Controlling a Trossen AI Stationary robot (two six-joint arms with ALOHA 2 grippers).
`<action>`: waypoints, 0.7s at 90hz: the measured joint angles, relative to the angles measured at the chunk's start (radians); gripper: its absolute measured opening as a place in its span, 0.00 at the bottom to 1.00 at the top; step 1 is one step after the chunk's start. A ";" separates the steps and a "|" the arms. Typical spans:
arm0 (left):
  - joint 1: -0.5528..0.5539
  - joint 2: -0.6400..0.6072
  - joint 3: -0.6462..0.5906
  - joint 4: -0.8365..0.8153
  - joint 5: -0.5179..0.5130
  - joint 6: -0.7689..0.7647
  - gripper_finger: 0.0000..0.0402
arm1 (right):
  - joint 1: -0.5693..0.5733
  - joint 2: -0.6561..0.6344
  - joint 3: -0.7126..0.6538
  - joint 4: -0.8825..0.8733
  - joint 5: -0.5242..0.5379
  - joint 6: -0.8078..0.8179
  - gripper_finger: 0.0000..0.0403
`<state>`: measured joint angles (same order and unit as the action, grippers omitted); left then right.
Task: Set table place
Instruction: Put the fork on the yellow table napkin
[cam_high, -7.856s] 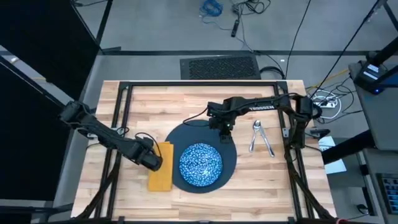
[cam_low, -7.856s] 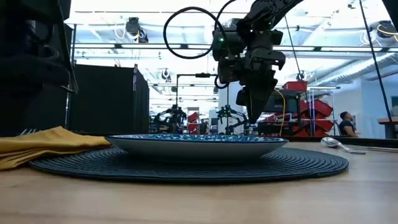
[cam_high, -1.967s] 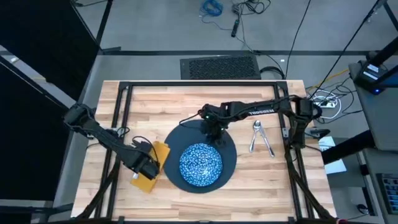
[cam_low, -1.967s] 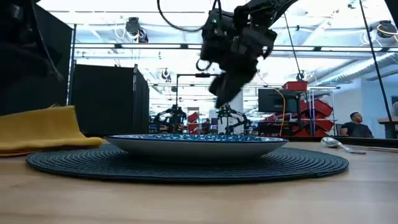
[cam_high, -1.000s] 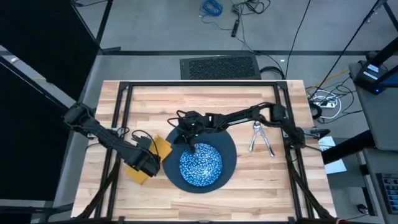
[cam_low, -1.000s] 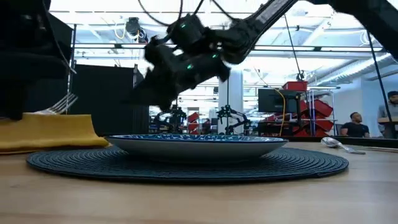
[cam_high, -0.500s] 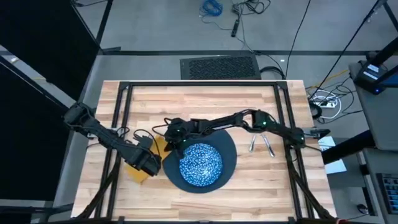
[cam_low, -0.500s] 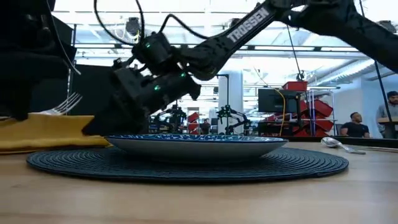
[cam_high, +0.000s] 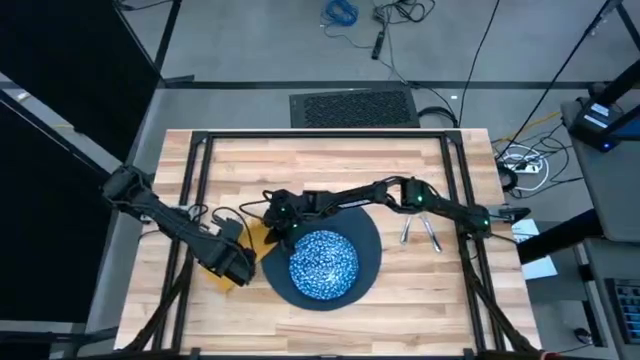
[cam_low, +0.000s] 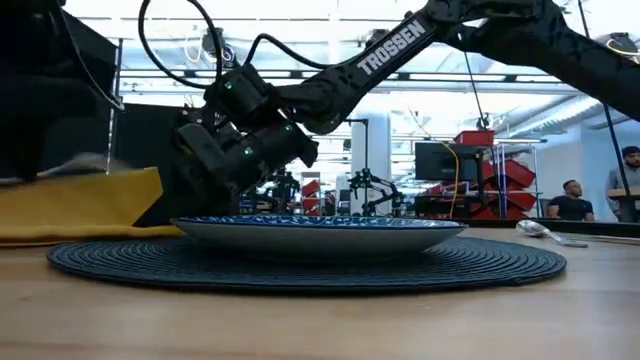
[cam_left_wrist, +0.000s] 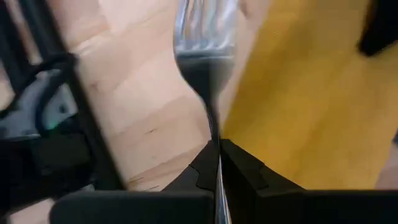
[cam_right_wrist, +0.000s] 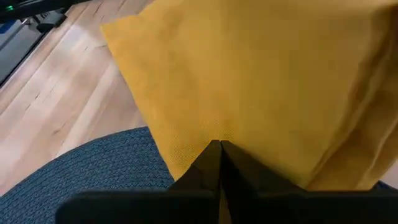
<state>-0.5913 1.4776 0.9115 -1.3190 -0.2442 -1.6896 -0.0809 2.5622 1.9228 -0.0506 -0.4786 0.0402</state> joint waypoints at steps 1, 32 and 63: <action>-0.002 0.000 0.004 -0.006 0.000 -0.002 0.00 | 0.000 0.000 0.000 0.000 0.000 0.000 0.00; -0.026 -0.001 0.053 -0.072 -0.035 -0.025 0.00 | -0.002 0.001 -0.002 0.002 0.000 0.004 0.00; -0.023 -0.001 0.045 -0.046 -0.035 0.020 0.00 | -0.011 -0.073 -0.010 -0.098 0.023 -0.029 0.00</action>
<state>-0.6147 1.4769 0.9564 -1.3647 -0.2788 -1.6696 -0.0921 2.4893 1.9125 -0.1485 -0.4555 0.0114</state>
